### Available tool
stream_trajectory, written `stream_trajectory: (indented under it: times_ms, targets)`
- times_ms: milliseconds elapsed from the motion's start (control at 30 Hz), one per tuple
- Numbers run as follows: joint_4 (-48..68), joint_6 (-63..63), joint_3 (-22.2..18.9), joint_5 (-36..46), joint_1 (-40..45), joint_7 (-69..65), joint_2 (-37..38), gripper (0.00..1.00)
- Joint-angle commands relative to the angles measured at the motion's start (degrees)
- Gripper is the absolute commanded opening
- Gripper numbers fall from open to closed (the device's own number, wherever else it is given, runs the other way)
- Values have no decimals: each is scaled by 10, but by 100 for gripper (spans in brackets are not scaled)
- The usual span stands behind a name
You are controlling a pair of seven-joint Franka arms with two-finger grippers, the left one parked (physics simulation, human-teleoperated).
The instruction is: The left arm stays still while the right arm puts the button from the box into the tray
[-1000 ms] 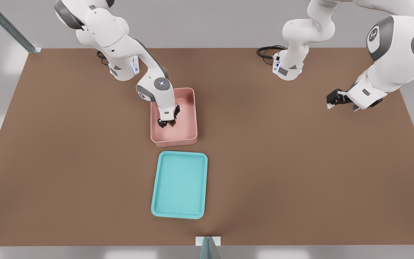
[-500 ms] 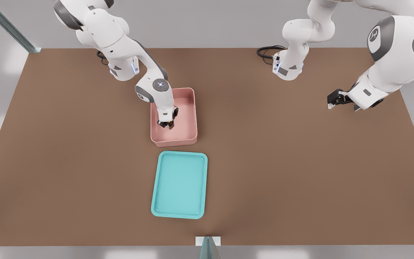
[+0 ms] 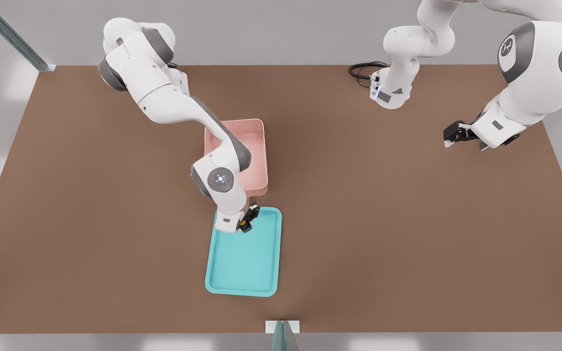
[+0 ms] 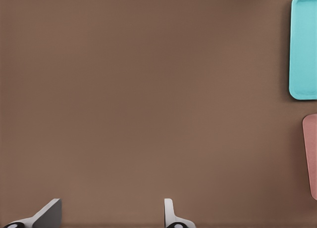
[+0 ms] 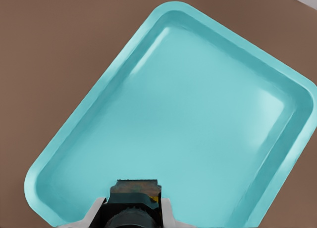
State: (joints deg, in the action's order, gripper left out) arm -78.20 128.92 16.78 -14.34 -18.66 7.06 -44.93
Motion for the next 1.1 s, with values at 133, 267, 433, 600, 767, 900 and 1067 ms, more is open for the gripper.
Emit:
stream_trajectory:
  times_ms: [133,267,433,600,767,900,1067]
  targets:
    - [8,7,-23,-6,-8,-31,-39,39]
    - [8,13,-31,-5,-18,-30,-52,42]
    - [6,16,-32,-9,-23,-31,-54,100]
    - [9,-14,-31,-1,-20,-35,-16,100]
    - [-59,-185,-76,77,86,-31,240,100]
    - [-52,-292,-153,123,137,-110,352,100]
    - [-13,-338,-156,150,141,-135,353,100]
